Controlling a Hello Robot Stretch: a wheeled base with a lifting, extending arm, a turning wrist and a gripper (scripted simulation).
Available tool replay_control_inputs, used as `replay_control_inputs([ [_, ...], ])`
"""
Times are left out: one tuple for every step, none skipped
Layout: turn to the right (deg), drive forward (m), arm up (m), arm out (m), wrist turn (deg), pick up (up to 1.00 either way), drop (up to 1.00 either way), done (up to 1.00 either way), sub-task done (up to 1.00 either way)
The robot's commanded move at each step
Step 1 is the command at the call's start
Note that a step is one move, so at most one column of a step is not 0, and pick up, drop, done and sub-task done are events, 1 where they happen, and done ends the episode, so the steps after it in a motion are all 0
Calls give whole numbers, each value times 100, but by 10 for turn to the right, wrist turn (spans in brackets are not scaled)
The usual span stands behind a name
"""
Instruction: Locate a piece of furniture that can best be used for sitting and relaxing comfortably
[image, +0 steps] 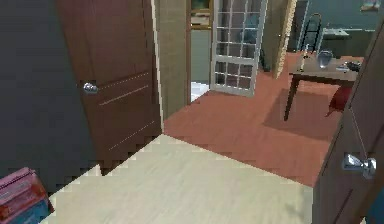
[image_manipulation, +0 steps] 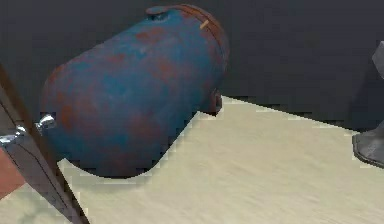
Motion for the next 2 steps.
replay_control_inputs([
  [30, 0, 0, 0, 0, 0, 0, 0, 0],
  [0, 75, 0, 0, 0, 0, 0, 0, 0],
])
